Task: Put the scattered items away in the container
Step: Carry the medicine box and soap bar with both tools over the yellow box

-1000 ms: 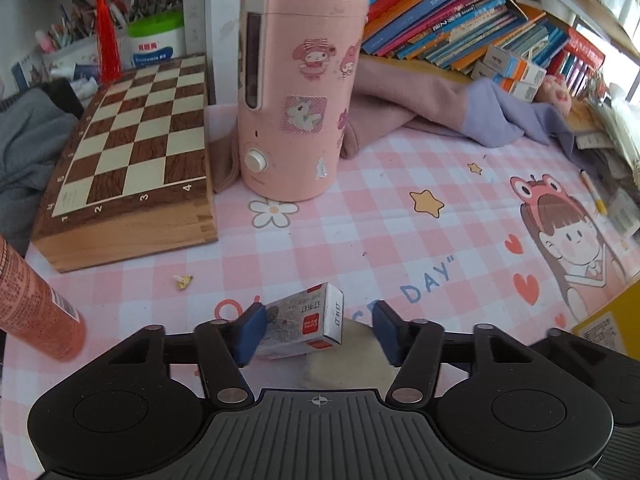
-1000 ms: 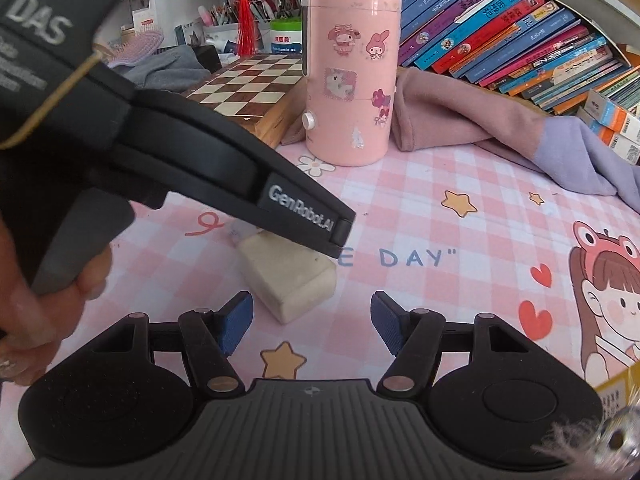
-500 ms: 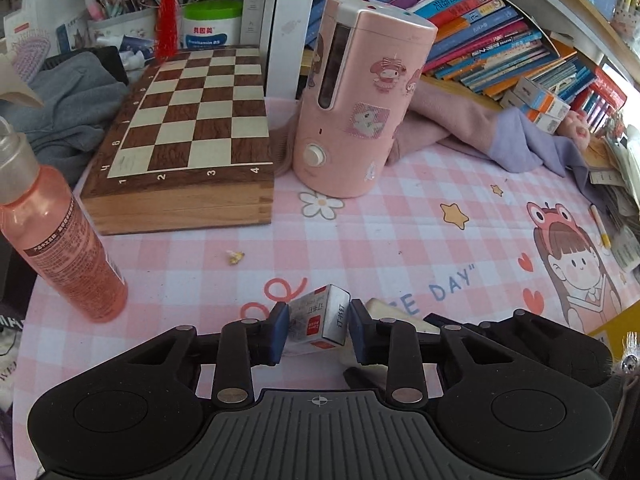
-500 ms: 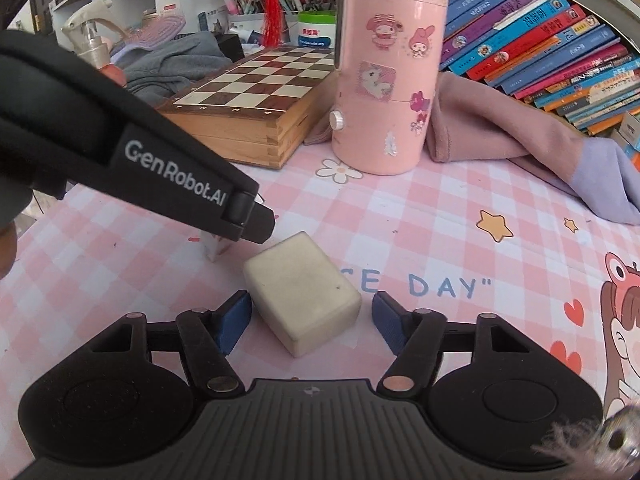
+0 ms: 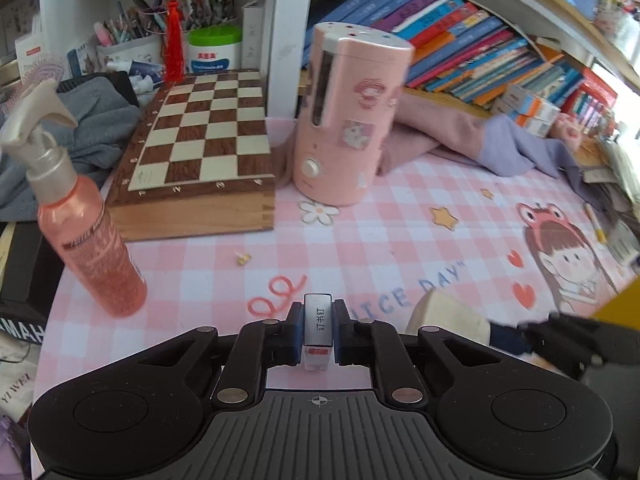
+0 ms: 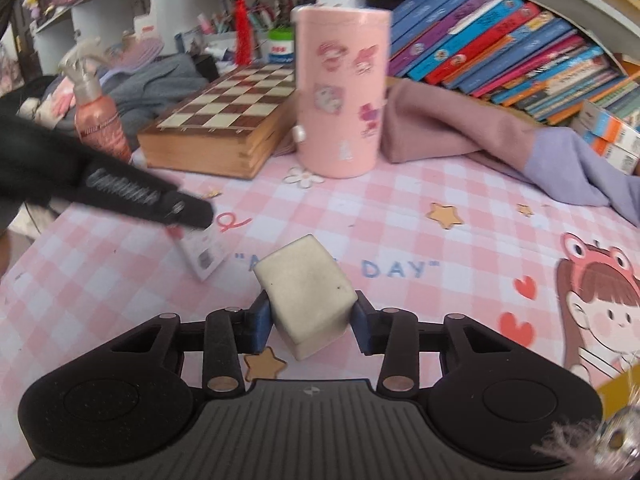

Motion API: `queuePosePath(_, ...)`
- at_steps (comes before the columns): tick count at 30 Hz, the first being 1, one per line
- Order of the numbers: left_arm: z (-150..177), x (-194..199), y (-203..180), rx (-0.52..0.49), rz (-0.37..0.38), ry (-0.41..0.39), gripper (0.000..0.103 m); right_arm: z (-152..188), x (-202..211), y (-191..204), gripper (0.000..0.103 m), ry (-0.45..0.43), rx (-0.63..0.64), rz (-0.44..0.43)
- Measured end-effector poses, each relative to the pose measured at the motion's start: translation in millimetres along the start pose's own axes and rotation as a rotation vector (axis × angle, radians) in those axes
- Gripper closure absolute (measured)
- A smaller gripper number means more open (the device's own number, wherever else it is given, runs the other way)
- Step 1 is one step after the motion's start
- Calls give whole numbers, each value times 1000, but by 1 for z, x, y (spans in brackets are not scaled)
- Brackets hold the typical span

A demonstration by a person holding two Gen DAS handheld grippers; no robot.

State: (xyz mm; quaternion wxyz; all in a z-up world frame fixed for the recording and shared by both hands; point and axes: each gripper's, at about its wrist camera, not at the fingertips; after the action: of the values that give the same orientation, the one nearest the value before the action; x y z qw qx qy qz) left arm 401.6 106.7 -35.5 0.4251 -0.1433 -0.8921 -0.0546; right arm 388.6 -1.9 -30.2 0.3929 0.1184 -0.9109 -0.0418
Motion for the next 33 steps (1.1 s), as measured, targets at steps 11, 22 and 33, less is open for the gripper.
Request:
queuePosePath(11,29,39,-25,109,90,-53,90,31,43,-8,65,21,-35,1)
queuePosePath(22,60,96,-28,153,96,-108,90,57,93,1,65,-12,-44,-37)
queuePosePath(33,87,145,-33,239,139,-193,90,85,153,7,65,-64,-47,-30)
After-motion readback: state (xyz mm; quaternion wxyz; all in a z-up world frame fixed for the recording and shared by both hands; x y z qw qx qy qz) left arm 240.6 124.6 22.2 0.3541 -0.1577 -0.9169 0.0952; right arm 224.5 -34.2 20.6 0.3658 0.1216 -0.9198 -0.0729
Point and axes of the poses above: each gripper's, at about its wrist camera, not at the fingertips, and x roughly against the way its jaws point, y to its left, z to its underside, and after that the axes turned 12 degrees about -x, right-handed
